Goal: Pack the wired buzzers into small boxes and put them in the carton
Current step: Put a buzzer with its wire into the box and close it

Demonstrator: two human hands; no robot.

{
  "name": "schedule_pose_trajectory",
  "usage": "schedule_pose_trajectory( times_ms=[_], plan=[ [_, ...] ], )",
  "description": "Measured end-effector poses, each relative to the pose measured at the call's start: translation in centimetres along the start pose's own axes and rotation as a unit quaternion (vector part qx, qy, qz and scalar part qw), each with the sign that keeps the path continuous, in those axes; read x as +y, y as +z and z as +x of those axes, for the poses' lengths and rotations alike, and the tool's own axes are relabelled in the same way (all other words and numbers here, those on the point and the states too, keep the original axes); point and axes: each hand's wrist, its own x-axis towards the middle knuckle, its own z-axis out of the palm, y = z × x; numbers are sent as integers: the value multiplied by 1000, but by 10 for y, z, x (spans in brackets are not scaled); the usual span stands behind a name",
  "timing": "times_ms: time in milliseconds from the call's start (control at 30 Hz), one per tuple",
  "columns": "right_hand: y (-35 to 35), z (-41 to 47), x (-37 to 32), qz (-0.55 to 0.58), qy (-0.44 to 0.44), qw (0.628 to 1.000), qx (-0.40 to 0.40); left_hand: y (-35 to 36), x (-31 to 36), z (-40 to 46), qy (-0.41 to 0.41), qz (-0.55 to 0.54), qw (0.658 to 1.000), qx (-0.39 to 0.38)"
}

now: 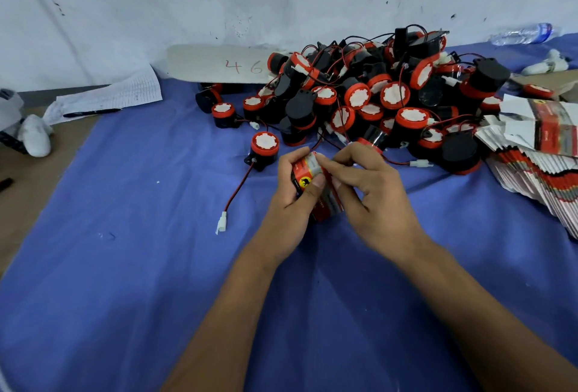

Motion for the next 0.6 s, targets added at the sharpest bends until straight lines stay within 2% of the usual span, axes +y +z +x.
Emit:
schedule_pose_trajectory(
  times_ms=[167,333,500,600],
  plan=[
    [12,-2,-9,125,83,989,-21,0,-5,5,-16,-62,994,86],
    [15,-2,-6,261,181,948,3,0,-8,6,-7,-51,995,82],
    [23,-4,-9,350,188,917,-24,3,-10,6,-21,-72,990,123],
    [24,-7,-6,303,176,936,-34,3,-5,7,-68,-132,975,165]
  ],
)
